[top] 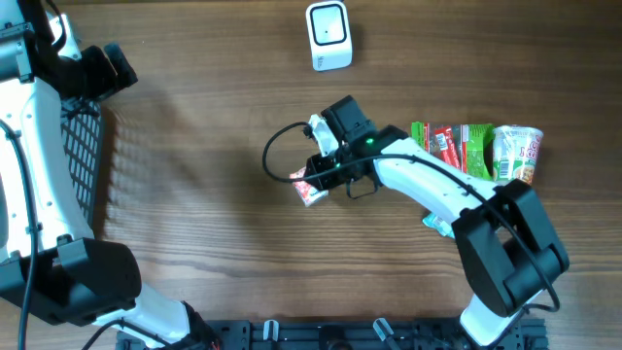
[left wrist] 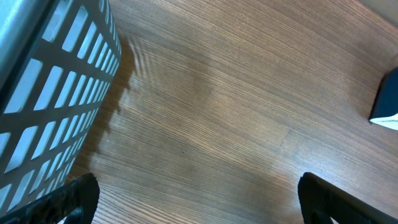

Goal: Scan the item barcode

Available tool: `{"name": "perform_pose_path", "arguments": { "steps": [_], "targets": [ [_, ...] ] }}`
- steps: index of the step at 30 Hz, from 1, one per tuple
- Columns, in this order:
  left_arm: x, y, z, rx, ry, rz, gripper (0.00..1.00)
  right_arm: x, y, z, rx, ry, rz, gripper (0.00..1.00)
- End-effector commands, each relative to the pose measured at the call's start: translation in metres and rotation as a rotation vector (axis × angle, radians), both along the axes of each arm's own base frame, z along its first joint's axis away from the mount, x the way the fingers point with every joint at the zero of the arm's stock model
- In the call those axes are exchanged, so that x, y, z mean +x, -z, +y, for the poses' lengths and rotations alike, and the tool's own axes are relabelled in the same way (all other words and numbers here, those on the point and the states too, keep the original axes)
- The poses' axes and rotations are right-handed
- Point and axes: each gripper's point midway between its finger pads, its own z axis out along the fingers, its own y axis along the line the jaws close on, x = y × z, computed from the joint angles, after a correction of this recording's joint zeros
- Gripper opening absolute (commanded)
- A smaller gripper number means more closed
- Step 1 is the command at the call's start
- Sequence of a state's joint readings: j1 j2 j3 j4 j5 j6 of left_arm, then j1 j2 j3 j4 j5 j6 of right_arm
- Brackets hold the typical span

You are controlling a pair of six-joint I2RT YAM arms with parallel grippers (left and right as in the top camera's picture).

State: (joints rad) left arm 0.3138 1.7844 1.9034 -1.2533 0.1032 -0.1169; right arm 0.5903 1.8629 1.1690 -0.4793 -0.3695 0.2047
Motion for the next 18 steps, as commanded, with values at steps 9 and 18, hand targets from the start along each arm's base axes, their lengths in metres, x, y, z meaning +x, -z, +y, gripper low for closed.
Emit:
{"name": "perform_pose_path", "arguments": {
  "steps": [9, 18],
  "targets": [
    [0.0, 0.0, 0.0, -0.008, 0.005, -0.002, 1.0, -0.005, 0.027, -0.019, -0.088, 0.035, 0.008, 0.34],
    [0.0, 0.0, 0.0, -0.008, 0.005, -0.002, 1.0, -0.015, 0.039, -0.015, -0.034, 0.086, 0.059, 0.27]
  ]
}}
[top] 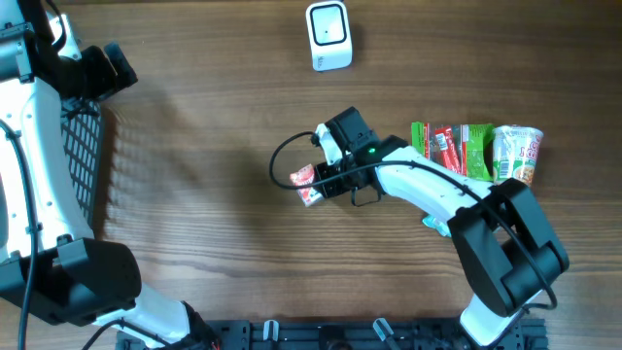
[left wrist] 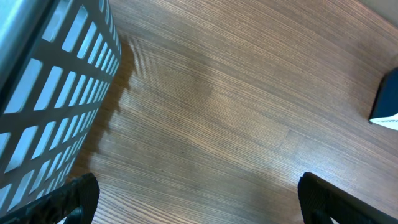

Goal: Scan the item barcode

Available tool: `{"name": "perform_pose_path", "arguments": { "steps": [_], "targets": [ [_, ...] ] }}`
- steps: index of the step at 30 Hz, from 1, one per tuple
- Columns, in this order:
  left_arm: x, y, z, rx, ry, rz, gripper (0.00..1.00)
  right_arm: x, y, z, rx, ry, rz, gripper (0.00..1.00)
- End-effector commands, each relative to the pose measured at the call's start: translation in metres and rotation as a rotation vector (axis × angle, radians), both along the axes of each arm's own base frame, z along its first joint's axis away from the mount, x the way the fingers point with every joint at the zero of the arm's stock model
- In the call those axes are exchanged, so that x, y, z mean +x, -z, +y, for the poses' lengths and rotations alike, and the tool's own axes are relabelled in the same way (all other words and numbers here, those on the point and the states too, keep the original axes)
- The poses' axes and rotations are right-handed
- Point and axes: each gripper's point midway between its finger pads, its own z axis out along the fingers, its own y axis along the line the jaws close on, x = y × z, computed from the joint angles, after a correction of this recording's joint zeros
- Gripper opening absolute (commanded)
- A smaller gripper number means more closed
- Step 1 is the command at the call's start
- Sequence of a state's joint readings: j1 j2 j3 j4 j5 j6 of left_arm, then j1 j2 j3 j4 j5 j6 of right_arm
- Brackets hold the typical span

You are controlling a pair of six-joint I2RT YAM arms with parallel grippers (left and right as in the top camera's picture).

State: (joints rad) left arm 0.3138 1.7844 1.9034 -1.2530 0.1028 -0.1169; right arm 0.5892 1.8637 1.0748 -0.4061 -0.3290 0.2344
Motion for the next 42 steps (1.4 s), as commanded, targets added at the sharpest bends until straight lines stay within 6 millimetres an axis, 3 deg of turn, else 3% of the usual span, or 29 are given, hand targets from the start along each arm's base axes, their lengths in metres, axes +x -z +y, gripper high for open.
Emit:
{"name": "perform_pose_path", "arguments": {
  "steps": [1, 7, 8, 9, 10, 14, 19, 23, 28, 31, 35, 39, 42],
  "targets": [
    [0.0, 0.0, 0.0, -0.009, 0.005, -0.002, 1.0, -0.009, 0.014, 0.002, 0.029, 0.038, 0.051, 0.26],
    [0.0, 0.0, 0.0, -0.009, 0.005, -0.002, 1.0, -0.021, 0.021, 0.011, 0.042, 0.021, 0.066, 0.29],
    [0.0, 0.0, 0.0, -0.009, 0.005, -0.002, 1.0, -0.019, 0.02, 0.012, 0.045, 0.022, 0.058, 0.27],
    [0.0, 0.0, 0.0, -0.009, 0.005, -0.002, 1.0, -0.019, 0.02, 0.013, 0.048, 0.021, 0.055, 0.11],
    [0.0, 0.0, 0.0, -0.009, 0.005, -0.002, 1.0, -0.018, 0.02, 0.013, 0.049, 0.025, 0.055, 0.04],
    [0.0, 0.0, 0.0, -0.009, 0.005, -0.002, 1.0, -0.017, 0.009, 0.017, 0.083, -0.04, 0.024, 0.04],
    [0.0, 0.0, 0.0, -0.009, 0.005, -0.002, 1.0, 0.01, -0.063, 0.016, 0.14, -0.017, -0.166, 0.04],
    [0.0, 0.0, 0.0, -0.009, 0.005, -0.002, 1.0, 0.011, -0.102, -0.011, 0.062, 0.052, -0.272, 0.04],
    [0.0, 0.0, 0.0, -0.009, 0.005, -0.002, 1.0, 0.012, -0.152, -0.041, -0.014, 0.116, -0.264, 0.04],
    [0.0, 0.0, 0.0, -0.009, 0.005, -0.002, 1.0, 0.024, -0.198, -0.06, -0.04, 0.181, -0.283, 0.04],
    [0.0, 0.0, 0.0, -0.009, 0.005, -0.002, 1.0, 0.037, -0.274, -0.097, -0.18, 0.287, -0.397, 0.04],
    [0.0, 0.0, 0.0, -0.009, 0.005, -0.002, 1.0, 0.048, -0.318, -0.115, -0.29, 0.336, -0.439, 0.04],
    [0.0, 0.0, 0.0, -0.009, 0.005, -0.002, 1.0, 0.072, -0.323, -0.12, -0.398, 0.351, -0.483, 0.04]
  ]
}}
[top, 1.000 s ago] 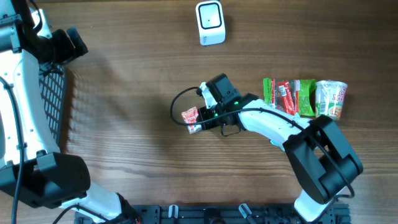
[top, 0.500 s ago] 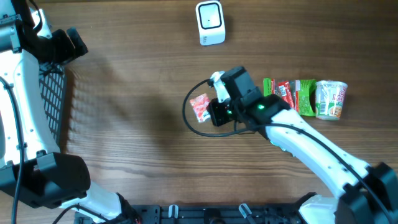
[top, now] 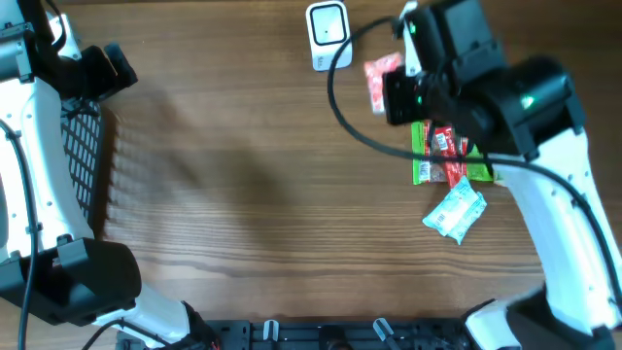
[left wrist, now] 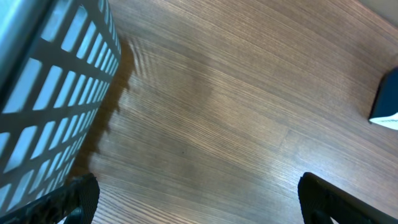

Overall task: Scan the item barcode
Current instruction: 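Lift the red packet with the right gripper toward the scanner, then hold the red packet in front of the barcode scanner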

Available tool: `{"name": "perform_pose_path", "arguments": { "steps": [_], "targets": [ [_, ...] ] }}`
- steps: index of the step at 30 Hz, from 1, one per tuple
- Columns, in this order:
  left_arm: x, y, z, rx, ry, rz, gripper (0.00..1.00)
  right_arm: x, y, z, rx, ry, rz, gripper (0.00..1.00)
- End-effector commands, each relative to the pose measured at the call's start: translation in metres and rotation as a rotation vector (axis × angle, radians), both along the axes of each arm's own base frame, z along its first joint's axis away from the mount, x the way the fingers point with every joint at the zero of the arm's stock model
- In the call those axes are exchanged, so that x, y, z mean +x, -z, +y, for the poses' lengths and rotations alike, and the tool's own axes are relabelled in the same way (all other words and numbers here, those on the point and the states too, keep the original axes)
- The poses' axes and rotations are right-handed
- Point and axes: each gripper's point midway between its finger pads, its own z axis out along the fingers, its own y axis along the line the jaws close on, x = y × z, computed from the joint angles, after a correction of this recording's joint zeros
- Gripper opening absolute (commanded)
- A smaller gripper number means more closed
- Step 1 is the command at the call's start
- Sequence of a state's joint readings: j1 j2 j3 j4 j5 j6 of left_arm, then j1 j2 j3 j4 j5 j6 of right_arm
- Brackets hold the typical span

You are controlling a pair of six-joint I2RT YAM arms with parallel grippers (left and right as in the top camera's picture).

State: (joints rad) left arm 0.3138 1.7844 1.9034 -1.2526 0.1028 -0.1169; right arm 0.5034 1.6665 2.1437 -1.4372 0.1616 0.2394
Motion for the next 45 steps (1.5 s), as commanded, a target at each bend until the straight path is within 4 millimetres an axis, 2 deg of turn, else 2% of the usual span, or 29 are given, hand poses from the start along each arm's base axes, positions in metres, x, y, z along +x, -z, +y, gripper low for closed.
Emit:
{"name": "perform_pose_path", "arguments": {
  "steps": [1, 4, 11, 16, 22, 27, 29, 32, 37, 45],
  "targets": [
    [0.0, 0.001, 0.0, -0.009, 0.005, -0.001, 1.0, 0.04, 0.01, -0.011, -0.205, 0.081, -0.06, 0.04],
    [0.0, 0.001, 0.0, -0.009, 0.005, -0.001, 1.0, 0.061, 0.031, 0.001, -0.341, 0.101, -0.084, 0.04],
    [0.0, 0.001, 0.0, -0.009, 0.005, -0.001, 1.0, 0.115, 0.076, 0.057, -0.591, 0.037, -0.219, 0.04],
    [0.0, 0.001, 0.0, -0.009, 0.005, -0.001, 1.0, 0.159, 0.098, 0.078, -0.72, 0.017, -0.324, 0.04],
    [0.0, 0.001, 0.0, -0.009, 0.005, -0.001, 1.0, 0.199, 0.121, 0.097, -0.822, -0.014, -0.418, 0.04],
    [0.0, 0.001, 0.0, -0.009, 0.005, -0.001, 1.0, 0.229, 0.148, 0.093, -0.874, -0.021, -0.436, 0.04],
    [0.0, 0.001, 0.0, -0.009, 0.005, -0.001, 1.0, 0.238, 0.158, 0.082, -0.878, 0.002, -0.429, 0.04],
    [0.0, 0.001, 0.0, -0.009, 0.005, -0.001, 1.0, 0.251, 0.187, 0.065, -0.878, -0.005, -0.381, 0.04],
    [0.0, 0.001, 0.0, -0.009, 0.005, -0.001, 1.0, 0.259, 0.218, 0.065, -0.833, -0.076, -0.338, 0.04],
    [0.0, 0.001, 0.0, -0.009, 0.005, -0.001, 1.0, 0.265, 0.219, 0.083, -0.744, -0.118, -0.382, 0.04]
  ]
}}
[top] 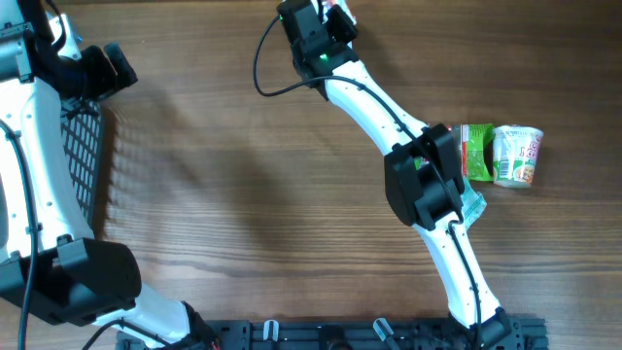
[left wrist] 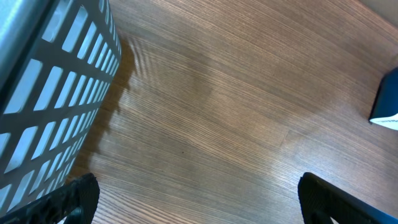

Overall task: Scan the item barcode
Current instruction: 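Hold the red packet in front of the barcode scanner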

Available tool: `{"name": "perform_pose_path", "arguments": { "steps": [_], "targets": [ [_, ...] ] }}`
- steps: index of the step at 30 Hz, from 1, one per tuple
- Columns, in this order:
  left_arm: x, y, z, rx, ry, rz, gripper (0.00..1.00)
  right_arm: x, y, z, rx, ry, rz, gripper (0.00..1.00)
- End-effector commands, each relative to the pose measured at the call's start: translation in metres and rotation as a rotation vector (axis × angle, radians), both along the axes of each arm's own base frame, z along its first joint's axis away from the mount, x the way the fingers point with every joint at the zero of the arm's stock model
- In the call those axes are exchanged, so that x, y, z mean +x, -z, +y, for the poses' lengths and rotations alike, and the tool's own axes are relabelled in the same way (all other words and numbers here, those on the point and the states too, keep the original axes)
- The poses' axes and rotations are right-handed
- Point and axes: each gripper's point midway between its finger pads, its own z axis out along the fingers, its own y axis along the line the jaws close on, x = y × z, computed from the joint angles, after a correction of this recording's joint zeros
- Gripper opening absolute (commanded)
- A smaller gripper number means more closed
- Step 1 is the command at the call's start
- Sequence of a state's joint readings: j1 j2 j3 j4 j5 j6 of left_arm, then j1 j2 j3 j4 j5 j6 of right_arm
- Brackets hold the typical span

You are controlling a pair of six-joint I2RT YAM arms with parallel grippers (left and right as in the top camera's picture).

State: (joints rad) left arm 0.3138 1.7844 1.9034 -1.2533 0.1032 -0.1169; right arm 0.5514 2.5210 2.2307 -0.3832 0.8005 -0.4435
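My right arm reaches across the table to the top edge of the overhead view, and my right gripper [top: 333, 16] is there, over the spot by the far edge. A sliver of the red snack packet [top: 341, 10] shows at its tip, with the gripper shut on it. The arm's head hides the white scanner in this view. Far left, my left gripper [left wrist: 202, 198] is open over bare wood, nothing between its fingers [left wrist: 74, 198]. A blue and white corner [left wrist: 387, 102] at the right edge of the left wrist view may be the scanner.
A green packet [top: 476, 151] and a printed cup [top: 516, 156] lie at the right. A pale blue packet [top: 470, 207] peeks out beside the right arm's elbow. A white mesh basket [left wrist: 43, 93] stands at the far left beside my left gripper.
My right gripper has moved left with the red packet, from right of the scanner to the top edge, where it now covers the scanner. The left arm has not moved.
My right gripper was low at the table's middle on the red packet, and stayed there at the following moment. Then it held the packet raised just right of the scanner. Now it is over the scanner's spot with the packet. The left gripper stayed open throughout.
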Motion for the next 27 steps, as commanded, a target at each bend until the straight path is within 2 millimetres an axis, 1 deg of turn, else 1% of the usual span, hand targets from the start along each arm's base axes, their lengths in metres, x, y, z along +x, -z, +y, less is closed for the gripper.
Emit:
{"name": "perform_pose_path", "arguments": {
  "steps": [1, 3, 6, 7, 9, 10, 11, 12, 13, 14, 15, 17, 18, 19, 21, 22, 23, 25, 27],
  "targets": [
    [0.0, 0.0, 0.0, -0.008, 0.005, -0.002, 1.0, -0.001, 0.011, 0.011, 0.021, -0.04, 0.028, 0.04],
    [0.0, 0.0, 0.0, -0.008, 0.005, -0.002, 1.0, -0.001, 0.006, 0.007, 0.041, -0.001, 0.0, 0.04],
    [0.0, 0.0, 0.0, -0.008, 0.005, -0.002, 1.0, -0.002, -0.019, 0.002, 0.056, 0.023, -0.044, 0.04],
    [0.0, 0.0, 0.0, -0.008, 0.005, -0.002, 1.0, -0.004, -0.031, 0.002, 0.065, 0.022, -0.057, 0.04],
    [0.0, 0.0, 0.0, -0.008, 0.005, -0.002, 1.0, -0.011, -0.067, -0.001, 0.1, 0.018, -0.084, 0.04],
    [0.0, 0.0, 0.0, -0.008, 0.005, -0.002, 1.0, -0.019, -0.086, -0.002, 0.135, 0.008, -0.084, 0.04],
    [0.0, 0.0, 0.0, -0.008, 0.005, -0.002, 1.0, -0.027, -0.099, -0.002, 0.171, 0.002, -0.076, 0.04],
    [0.0, 0.0, 0.0, -0.008, 0.005, -0.002, 1.0, -0.038, -0.115, -0.005, 0.218, 0.002, -0.066, 0.04],
    [0.0, 0.0, 0.0, -0.008, 0.005, -0.002, 1.0, -0.048, -0.127, -0.007, 0.258, 0.003, -0.054, 0.04],
    [0.0, 0.0, 0.0, -0.008, 0.005, -0.002, 1.0, -0.063, -0.141, -0.011, 0.308, 0.003, -0.034, 0.04],
    [0.0, 0.0, 0.0, -0.008, 0.005, -0.002, 1.0, -0.078, -0.154, -0.016, 0.357, 0.004, -0.009, 0.04],
    [0.0, 0.0, 0.0, -0.008, 0.005, -0.002, 1.0, -0.104, -0.168, -0.024, 0.434, -0.001, 0.058, 0.04],
    [0.0, 0.0, 0.0, -0.008, 0.005, -0.002, 1.0, -0.125, -0.172, -0.03, 0.481, -0.01, 0.132, 0.04],
    [0.0, 0.0, 0.0, -0.008, 0.005, -0.002, 1.0, -0.141, -0.174, -0.038, 0.516, -0.004, 0.187, 0.04],
    [0.0, 0.0, 0.0, -0.008, 0.005, -0.002, 1.0, -0.166, -0.169, -0.051, 0.547, 0.012, 0.293, 0.04],
    [0.0, 0.0, 0.0, -0.008, 0.005, -0.002, 1.0, -0.182, -0.16, -0.06, 0.555, 0.03, 0.38, 0.04],
    [0.0, 0.0, 0.0, -0.008, 0.005, -0.002, 1.0, -0.193, -0.149, -0.069, 0.566, 0.068, 0.45, 0.04],
    [0.0, 0.0, 0.0, -0.008, 0.005, -0.002, 1.0, -0.208, -0.13, -0.078, 0.59, 0.121, 0.56, 0.04],
    [0.0, 0.0, 0.0, -0.008, 0.005, -0.002, 1.0, -0.225, -0.101, -0.087, 0.61, 0.184, 0.688, 0.04]
  ]
}}
